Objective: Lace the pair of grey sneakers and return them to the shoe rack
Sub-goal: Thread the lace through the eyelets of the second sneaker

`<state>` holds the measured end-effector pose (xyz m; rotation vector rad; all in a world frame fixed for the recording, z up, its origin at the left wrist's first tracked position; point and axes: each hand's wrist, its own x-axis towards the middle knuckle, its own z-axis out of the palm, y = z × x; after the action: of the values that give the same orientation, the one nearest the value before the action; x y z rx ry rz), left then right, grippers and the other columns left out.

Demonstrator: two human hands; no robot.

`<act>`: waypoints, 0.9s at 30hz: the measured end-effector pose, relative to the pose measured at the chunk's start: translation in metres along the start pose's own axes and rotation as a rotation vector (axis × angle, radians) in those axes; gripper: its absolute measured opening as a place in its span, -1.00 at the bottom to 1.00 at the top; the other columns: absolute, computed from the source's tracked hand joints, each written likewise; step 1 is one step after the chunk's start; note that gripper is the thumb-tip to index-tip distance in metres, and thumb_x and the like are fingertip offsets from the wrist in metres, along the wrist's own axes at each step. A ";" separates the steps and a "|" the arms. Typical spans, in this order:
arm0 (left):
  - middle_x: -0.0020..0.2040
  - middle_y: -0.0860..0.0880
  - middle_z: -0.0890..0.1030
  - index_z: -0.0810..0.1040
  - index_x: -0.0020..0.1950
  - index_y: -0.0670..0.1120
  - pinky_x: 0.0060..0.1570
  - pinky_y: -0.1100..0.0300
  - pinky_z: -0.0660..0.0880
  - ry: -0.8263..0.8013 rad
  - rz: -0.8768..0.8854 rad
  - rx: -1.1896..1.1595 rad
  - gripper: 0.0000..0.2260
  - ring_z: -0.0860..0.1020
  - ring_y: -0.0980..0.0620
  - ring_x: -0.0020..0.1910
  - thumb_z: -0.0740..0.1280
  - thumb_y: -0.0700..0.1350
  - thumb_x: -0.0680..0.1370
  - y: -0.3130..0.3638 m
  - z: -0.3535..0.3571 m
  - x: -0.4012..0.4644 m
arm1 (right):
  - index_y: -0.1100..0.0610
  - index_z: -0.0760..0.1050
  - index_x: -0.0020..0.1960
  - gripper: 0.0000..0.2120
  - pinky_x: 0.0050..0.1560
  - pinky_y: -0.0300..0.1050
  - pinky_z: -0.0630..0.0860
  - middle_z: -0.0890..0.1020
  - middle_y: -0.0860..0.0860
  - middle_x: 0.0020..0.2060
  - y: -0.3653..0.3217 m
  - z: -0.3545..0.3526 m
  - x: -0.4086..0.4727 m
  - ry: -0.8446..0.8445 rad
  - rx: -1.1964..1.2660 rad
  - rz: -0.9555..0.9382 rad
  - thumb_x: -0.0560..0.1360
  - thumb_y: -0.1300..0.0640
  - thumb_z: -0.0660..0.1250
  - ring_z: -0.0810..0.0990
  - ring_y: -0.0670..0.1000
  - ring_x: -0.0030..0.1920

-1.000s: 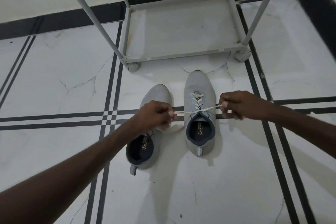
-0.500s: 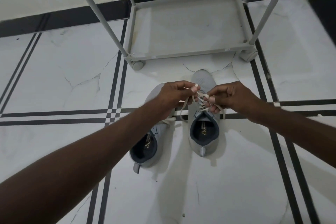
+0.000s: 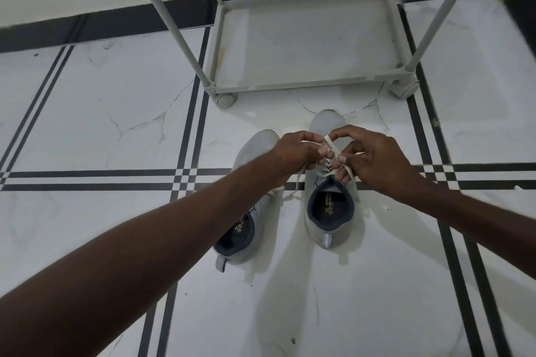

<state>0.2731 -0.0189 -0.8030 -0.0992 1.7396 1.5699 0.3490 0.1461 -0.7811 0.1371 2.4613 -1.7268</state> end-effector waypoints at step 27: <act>-0.27 -0.08 0.69 0.68 -0.17 -0.14 -0.21 0.10 0.58 -0.046 0.283 0.544 -0.86 0.62 0.04 -0.30 0.49 -0.06 0.45 0.011 0.001 -0.009 | 0.34 0.50 -0.03 -0.91 -0.19 -0.07 0.62 0.67 0.26 -0.25 0.029 -0.025 0.021 -0.265 0.207 0.213 0.49 0.35 0.38 0.67 0.13 -0.26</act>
<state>0.2742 -0.0189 -0.7884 0.4654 2.1493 1.2147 0.3315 0.1791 -0.8027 0.1708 2.0038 -1.7742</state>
